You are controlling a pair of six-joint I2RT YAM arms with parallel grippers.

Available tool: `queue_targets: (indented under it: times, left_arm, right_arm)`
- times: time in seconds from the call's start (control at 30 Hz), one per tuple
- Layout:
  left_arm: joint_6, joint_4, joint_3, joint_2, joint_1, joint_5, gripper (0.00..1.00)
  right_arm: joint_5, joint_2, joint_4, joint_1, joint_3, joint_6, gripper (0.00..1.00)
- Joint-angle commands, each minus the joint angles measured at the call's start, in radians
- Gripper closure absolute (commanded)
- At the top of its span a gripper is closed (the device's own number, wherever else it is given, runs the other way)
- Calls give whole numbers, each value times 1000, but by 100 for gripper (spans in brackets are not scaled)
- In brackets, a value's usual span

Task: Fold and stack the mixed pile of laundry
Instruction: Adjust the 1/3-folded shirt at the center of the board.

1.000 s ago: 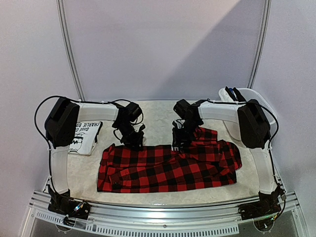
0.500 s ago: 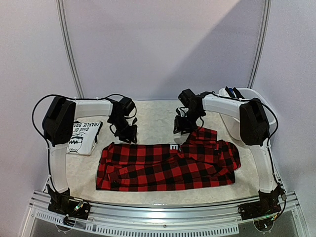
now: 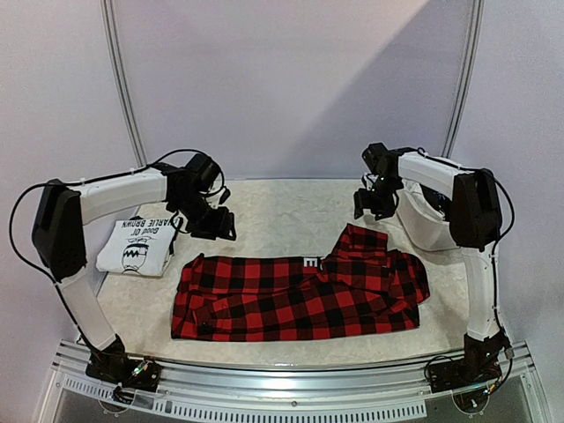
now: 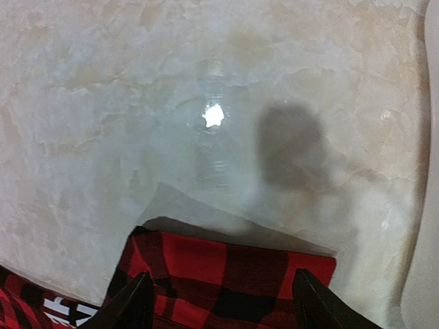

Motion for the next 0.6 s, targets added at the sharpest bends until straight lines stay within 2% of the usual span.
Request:
queue_targets:
  times: [0.0, 0.37, 0.57]
  left_arm:
    - [-6, -2, -87, -91, 6, -29, 33]
    - [-60, -23, -206, -233, 4, -54, 29]
    - [-88, -35, -228, -257, -1, -62, 29]
  right_arm:
    - [105, 19, -61, -12, 23, -104, 30]
    - [97, 84, -67, -19, -4, -378, 36]
    - [112, 125, -43, -23, 19, -415, 37]
